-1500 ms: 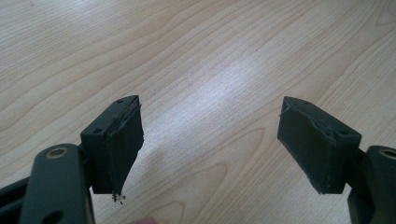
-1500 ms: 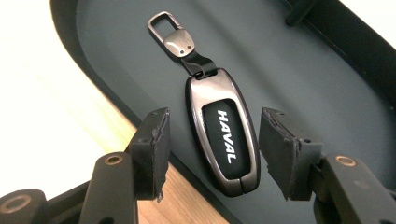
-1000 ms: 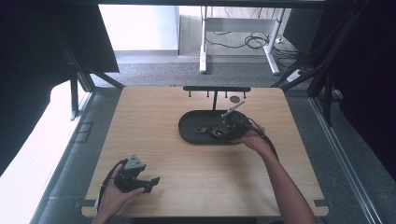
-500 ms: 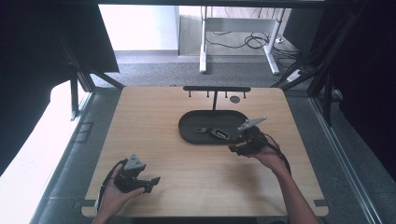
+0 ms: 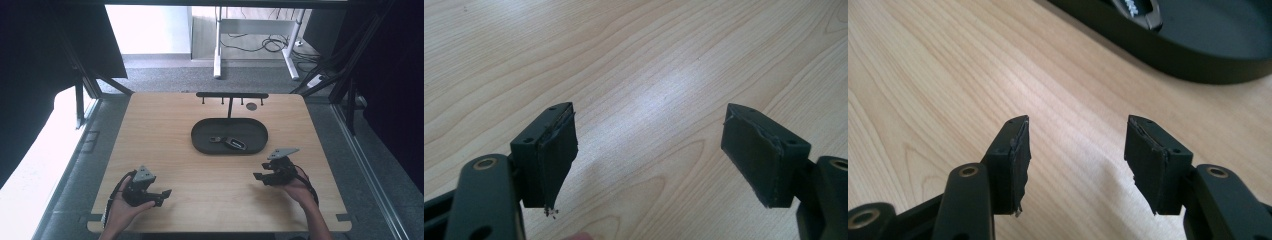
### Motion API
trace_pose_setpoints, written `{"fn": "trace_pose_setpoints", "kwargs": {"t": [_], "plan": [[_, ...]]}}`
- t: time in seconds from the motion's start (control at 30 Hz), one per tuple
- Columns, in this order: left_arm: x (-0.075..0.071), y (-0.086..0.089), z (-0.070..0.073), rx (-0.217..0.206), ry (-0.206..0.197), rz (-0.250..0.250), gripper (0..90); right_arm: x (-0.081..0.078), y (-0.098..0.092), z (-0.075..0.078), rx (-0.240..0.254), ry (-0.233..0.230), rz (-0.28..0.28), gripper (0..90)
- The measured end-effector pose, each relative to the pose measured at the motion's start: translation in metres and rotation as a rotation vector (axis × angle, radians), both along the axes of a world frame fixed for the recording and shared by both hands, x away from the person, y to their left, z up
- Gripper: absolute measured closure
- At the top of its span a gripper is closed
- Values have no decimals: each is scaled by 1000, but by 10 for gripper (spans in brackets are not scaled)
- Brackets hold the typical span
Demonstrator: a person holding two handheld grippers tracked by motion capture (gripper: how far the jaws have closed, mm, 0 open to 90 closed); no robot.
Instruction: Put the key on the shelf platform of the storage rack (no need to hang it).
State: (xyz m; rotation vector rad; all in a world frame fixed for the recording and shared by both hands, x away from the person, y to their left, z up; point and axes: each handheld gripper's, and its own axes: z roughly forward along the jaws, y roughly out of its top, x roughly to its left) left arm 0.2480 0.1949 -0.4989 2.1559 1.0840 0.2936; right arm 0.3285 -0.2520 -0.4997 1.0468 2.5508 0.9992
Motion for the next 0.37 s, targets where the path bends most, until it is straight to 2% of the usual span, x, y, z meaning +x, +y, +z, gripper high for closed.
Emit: {"fn": "trace_pose_setpoints", "kwargs": {"t": [0.37], "plan": [[0,1,1,-2,-2,3,226,-6,-3,-4,14,-26,-22,421]]}}
